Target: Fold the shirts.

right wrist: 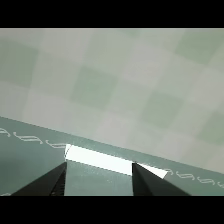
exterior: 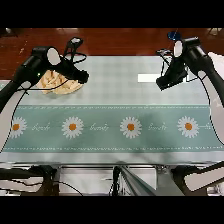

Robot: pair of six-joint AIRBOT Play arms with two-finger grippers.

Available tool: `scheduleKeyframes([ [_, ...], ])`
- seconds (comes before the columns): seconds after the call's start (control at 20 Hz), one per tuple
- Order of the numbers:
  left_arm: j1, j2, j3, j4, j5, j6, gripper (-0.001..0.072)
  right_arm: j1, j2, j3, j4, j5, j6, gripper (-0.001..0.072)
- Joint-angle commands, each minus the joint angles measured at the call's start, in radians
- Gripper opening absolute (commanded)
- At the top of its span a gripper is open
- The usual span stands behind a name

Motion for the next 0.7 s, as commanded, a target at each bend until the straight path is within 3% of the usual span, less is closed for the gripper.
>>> scheduleKeyframes([
  [0.0, 0.001, 0.0, 0.0, 0.0, 0.0, 0.0, 0.0454, 0.001, 0.0, 0.001, 0.0, 0.0, 0.0, 0.0489],
  [0.65, 0.001, 0.0, 0.0, 0.0, 0.001, 0.011, 0.0454, 0.001, 0.0, 0.001, 0.0, 0.0, 0.0, 0.0489],
])
